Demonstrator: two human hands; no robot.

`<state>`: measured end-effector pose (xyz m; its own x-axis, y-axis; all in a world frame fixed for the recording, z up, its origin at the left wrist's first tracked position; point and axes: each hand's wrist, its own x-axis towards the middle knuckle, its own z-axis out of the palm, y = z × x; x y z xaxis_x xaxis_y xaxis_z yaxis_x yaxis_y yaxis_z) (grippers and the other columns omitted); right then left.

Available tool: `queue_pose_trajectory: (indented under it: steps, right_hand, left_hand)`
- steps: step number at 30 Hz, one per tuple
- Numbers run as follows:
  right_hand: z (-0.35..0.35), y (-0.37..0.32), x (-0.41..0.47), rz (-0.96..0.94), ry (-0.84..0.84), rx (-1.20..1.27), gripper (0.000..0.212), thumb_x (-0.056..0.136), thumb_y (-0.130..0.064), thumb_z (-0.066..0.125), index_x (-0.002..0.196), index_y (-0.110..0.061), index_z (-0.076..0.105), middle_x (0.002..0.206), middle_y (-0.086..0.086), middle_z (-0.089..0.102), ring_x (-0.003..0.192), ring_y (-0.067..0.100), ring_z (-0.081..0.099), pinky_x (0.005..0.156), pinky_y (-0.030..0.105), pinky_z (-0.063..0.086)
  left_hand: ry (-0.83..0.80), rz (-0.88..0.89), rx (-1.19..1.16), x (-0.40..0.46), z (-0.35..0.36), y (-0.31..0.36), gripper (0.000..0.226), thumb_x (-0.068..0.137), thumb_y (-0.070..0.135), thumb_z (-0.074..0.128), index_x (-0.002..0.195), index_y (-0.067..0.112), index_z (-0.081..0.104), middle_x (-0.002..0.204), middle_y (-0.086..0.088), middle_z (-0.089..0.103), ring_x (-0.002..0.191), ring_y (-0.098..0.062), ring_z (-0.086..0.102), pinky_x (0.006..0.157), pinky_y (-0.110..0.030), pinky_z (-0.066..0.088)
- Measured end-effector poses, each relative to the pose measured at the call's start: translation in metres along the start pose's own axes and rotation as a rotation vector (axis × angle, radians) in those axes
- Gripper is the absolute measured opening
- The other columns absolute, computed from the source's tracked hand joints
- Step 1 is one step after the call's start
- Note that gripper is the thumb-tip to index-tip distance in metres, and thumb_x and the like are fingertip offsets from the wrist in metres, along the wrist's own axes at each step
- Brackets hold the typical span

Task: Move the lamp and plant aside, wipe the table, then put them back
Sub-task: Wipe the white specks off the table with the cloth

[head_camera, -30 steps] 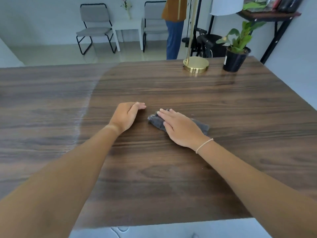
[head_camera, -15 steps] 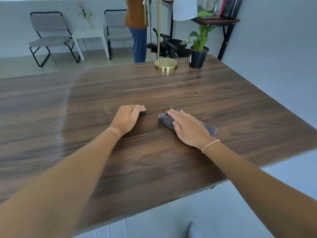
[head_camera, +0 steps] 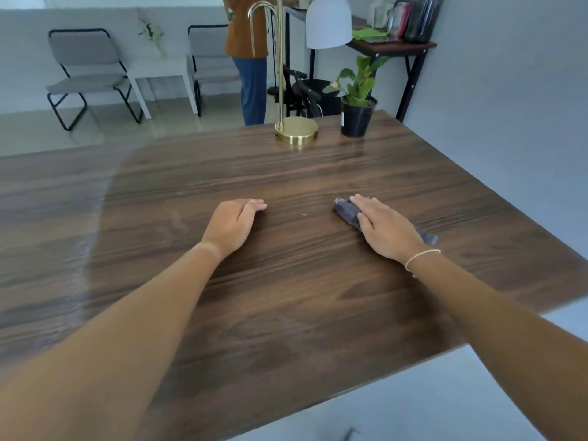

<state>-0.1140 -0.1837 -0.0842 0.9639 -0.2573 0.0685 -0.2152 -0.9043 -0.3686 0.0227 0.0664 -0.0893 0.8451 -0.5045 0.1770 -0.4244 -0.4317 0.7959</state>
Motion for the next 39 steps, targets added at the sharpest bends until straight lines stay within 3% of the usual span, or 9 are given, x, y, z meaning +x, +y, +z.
queue_pose_trajectory:
  steps: [5,9,12,16,20,25,29,35,39]
  right_hand:
    - [0.027,-0.059,0.047,-0.151,-0.053,0.004,0.046,0.098,-0.021,0.029,0.144,-0.018,0.029,0.154,0.000,0.028,0.143,0.023,0.022,0.115,0.033,0.017]
    - [0.032,-0.081,0.001,-0.404,-0.116,-0.002,0.046,0.099,-0.023,0.032,0.144,-0.022,0.028,0.153,-0.004,0.029,0.142,0.017,0.023,0.114,0.027,0.017]
    - [0.018,-0.060,-0.030,-0.469,-0.122,0.001,0.046,0.098,-0.026,0.032,0.144,-0.025,0.028,0.152,-0.008,0.031,0.141,0.011,0.024,0.111,0.019,0.013]
    - [-0.001,-0.017,-0.019,-0.298,-0.086,-0.010,0.045,0.097,-0.022,0.033,0.142,-0.021,0.032,0.151,-0.002,0.033,0.141,0.016,0.027,0.112,0.022,0.014]
    - [0.002,-0.011,0.012,-0.053,-0.051,-0.015,0.045,0.098,-0.021,0.032,0.143,-0.019,0.031,0.154,-0.001,0.029,0.143,0.021,0.023,0.116,0.031,0.015]
    - [0.012,-0.049,-0.032,-0.264,-0.100,-0.006,0.046,0.099,-0.021,0.031,0.145,-0.021,0.027,0.154,-0.004,0.027,0.143,0.017,0.021,0.114,0.027,0.014]
    - [0.003,-0.044,-0.085,-0.360,-0.127,-0.019,0.046,0.100,-0.025,0.029,0.146,-0.026,0.023,0.154,-0.012,0.023,0.143,0.006,0.015,0.109,0.013,0.004]
    - [-0.025,0.032,-0.089,0.004,0.020,-0.029,0.044,0.098,-0.020,0.032,0.142,-0.016,0.034,0.151,0.003,0.034,0.141,0.016,0.028,0.115,0.022,0.011]
    - [-0.012,0.014,-0.079,0.129,0.056,-0.042,0.046,0.096,-0.019,0.033,0.142,-0.014,0.034,0.152,0.005,0.032,0.141,0.023,0.028,0.118,0.031,0.015]
  left_hand:
    - [0.045,-0.032,-0.006,0.001,0.001,0.000,0.035,0.090,0.018,0.041,0.103,0.008,0.072,0.119,-0.008,0.068,0.117,-0.014,0.057,0.105,-0.026,0.037]
    - [0.042,-0.017,0.016,0.001,0.000,0.001,0.042,0.085,0.023,0.037,0.102,0.006,0.071,0.117,-0.011,0.068,0.116,-0.018,0.058,0.104,-0.026,0.038]
    - [0.027,-0.023,0.082,0.001,-0.001,0.002,0.043,0.086,0.024,0.036,0.101,0.005,0.072,0.120,-0.010,0.067,0.119,-0.017,0.056,0.099,-0.018,0.034]
    - [-0.042,0.000,0.218,0.005,-0.005,0.013,0.055,0.082,0.031,0.029,0.104,0.005,0.071,0.123,-0.009,0.065,0.122,-0.020,0.055,0.099,-0.022,0.036]
    - [-0.087,0.011,0.335,0.005,-0.008,0.017,0.049,0.087,0.031,0.032,0.103,0.008,0.072,0.116,-0.012,0.069,0.115,-0.027,0.058,0.097,-0.036,0.043]
    - [-0.116,0.044,0.455,0.001,-0.009,0.022,0.061,0.083,0.040,0.025,0.086,0.000,0.071,0.097,-0.019,0.073,0.095,-0.034,0.063,0.085,-0.043,0.048]
    - [-0.156,0.082,0.524,-0.007,-0.012,0.029,0.071,0.076,0.046,0.017,0.085,-0.003,0.068,0.098,-0.020,0.071,0.098,-0.036,0.061,0.087,-0.045,0.048]
    - [-0.156,0.137,0.536,-0.028,-0.011,0.033,0.073,0.074,0.047,0.016,0.084,-0.002,0.069,0.097,-0.019,0.072,0.096,-0.035,0.062,0.085,-0.044,0.048]
    - [-0.121,0.088,0.438,-0.049,-0.007,0.035,0.062,0.078,0.041,0.024,0.086,0.001,0.070,0.101,-0.018,0.072,0.101,-0.034,0.062,0.089,-0.041,0.048]
